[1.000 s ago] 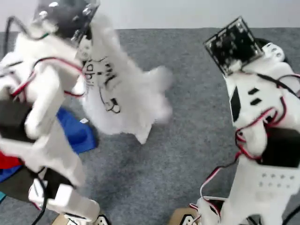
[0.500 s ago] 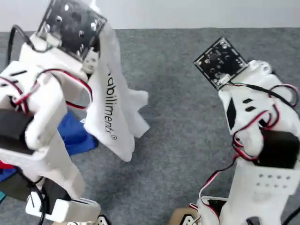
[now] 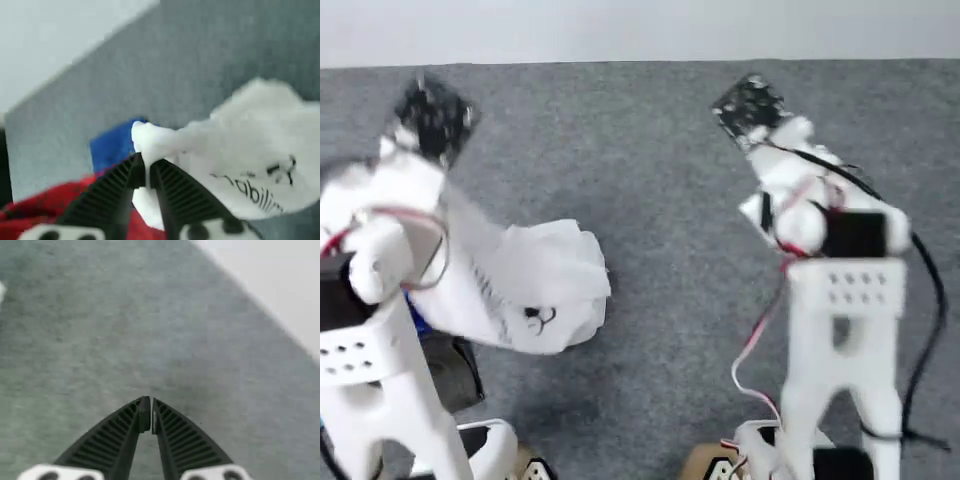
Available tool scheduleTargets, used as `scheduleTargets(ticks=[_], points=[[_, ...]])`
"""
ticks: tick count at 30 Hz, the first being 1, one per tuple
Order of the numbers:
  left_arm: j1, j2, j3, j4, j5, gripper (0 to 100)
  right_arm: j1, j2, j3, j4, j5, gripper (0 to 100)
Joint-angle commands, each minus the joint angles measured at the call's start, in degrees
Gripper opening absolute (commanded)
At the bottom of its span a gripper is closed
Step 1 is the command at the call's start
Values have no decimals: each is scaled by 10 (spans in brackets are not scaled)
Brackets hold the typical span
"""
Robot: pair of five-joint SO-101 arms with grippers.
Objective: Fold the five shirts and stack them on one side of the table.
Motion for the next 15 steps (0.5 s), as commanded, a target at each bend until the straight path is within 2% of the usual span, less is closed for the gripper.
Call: scheduleTargets(ticks=[1,5,9,15], points=[[-61,-76,143,10,-70,6,-49,56,-8,1,-47,10],[-135,-108,233,10,-124,6,-113,124,-11,1,-91,10],[-202,-113,276,7,-135,6,-163,186,-47,2,-127,10],[-229,-128,328,-23,-135,6,-226,290,-129,2,-131,15]])
